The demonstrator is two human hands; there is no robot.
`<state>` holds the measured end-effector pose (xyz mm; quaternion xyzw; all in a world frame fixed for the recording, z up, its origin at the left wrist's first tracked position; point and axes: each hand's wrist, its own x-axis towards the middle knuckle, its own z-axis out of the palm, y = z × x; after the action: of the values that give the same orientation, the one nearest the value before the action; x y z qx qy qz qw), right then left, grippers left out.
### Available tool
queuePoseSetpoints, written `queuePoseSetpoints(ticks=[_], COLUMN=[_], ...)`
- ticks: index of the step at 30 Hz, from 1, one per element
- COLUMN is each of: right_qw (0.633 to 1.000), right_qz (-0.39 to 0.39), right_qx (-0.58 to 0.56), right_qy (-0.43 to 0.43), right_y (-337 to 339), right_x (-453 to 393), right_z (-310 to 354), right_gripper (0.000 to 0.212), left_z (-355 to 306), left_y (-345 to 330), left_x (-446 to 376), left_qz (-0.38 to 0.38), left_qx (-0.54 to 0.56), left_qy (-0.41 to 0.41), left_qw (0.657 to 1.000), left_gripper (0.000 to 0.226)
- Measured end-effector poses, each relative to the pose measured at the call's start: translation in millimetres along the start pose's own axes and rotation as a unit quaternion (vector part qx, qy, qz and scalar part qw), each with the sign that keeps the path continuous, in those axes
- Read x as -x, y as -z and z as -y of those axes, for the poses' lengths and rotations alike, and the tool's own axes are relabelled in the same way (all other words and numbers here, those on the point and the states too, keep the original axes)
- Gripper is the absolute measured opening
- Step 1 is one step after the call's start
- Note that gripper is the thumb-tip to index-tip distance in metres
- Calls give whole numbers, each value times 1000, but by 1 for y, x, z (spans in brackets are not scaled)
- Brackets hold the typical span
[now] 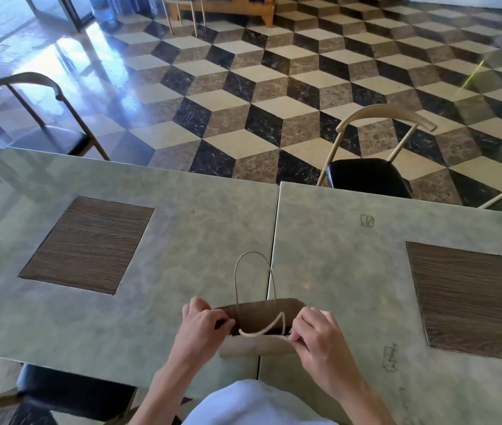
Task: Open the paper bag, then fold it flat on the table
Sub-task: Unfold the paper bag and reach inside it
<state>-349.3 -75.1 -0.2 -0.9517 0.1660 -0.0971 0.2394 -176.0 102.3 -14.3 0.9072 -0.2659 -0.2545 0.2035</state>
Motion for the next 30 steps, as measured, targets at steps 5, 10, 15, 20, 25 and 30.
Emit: queuePoseSetpoints(ticks=[5, 10, 15, 20, 25, 30], right_qw=[1000, 998, 989, 994, 993, 994], right_qz=[-9, 23, 64, 47, 69, 42], right_qx=[-5, -55, -115, -49, 20, -14], right_qy=[-7, -28, -61, -88, -94, -98], right_y=[0, 7, 19, 22, 19, 19], right_x=[8, 10, 11, 5, -6, -10], right_z=[-2, -4, -11, -10, -3, -9], right_gripper=[29, 21, 24, 23, 21, 24], left_z=[-9, -17, -21, -25, -22, -21], left_y=[13, 13, 12, 6, 5, 13], left_x=[4, 11, 20, 29, 30, 28], left_qz=[50, 51, 24, -5, -3, -48], left_qx=[23, 45, 43, 64, 65, 86], left_qy=[15, 47, 55, 36, 6, -8], left_qw=[998, 997, 997, 997, 998, 995], left_gripper=[19, 35, 60, 69, 68, 64])
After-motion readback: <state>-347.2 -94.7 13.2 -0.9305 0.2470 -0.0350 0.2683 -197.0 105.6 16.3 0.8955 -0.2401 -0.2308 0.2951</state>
